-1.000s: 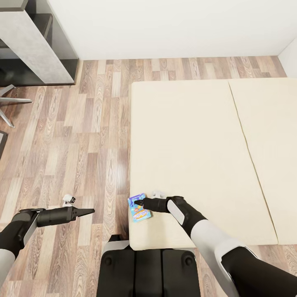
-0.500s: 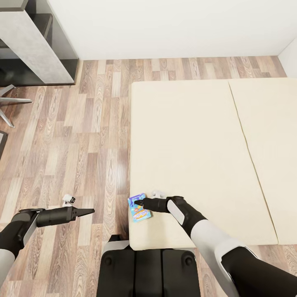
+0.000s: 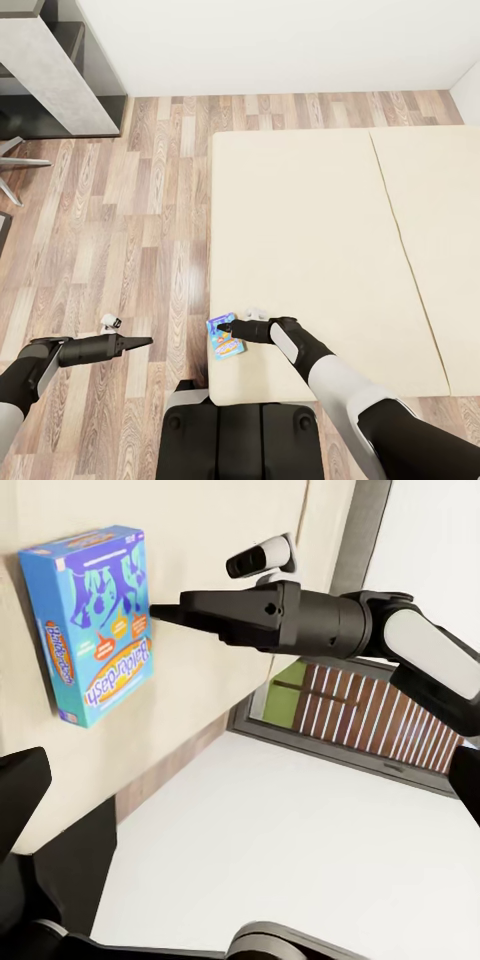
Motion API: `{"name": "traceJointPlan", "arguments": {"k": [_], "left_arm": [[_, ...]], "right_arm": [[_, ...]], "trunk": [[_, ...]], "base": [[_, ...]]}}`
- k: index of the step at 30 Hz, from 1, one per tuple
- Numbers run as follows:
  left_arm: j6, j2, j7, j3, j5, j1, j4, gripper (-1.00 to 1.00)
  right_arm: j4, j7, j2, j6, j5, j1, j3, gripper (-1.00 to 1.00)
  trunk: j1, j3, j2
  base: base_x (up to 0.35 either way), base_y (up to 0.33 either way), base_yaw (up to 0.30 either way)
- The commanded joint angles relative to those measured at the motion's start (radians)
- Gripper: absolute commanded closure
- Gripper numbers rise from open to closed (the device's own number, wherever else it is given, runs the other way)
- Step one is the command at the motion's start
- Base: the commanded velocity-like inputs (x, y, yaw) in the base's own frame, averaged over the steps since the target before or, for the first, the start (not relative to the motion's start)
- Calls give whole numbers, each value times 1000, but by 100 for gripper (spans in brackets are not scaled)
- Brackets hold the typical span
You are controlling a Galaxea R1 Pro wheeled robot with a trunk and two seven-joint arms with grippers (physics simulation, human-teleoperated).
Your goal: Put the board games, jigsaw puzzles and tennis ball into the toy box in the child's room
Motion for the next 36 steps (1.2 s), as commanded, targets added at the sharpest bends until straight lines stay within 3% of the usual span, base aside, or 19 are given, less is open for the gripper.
{"name": "traceJointPlan", "arguments": {"k": [1, 8, 16, 22, 36], "left_arm": [[10, 0, -4, 0, 0, 0, 0, -100], [10, 1, -4, 0, 0, 0, 0, -100], [10, 3, -4, 0, 0, 0, 0, -100], [10, 2, -4, 0, 0, 1, 0, -100], [9, 3, -4, 0, 0, 0, 0, -100]], "right_arm": [[0, 1, 0, 3, 0, -1, 1, -100], [0, 1, 0, 3, 0, -1, 1, -100], [0, 1, 0, 2, 0, -1, 1, -100], [0, 0, 0, 2, 0, -1, 1, -100], [0, 0, 0, 2, 0, -1, 1, -100]], "trunk": [[4, -4, -9], [31, -26, -58], [31, -26, -58], [54, -45, -100], [54, -45, -100]], "base": [[0, 0, 0], [0, 0, 0], [0, 0, 0], [0, 0, 0], [0, 0, 0]]}}
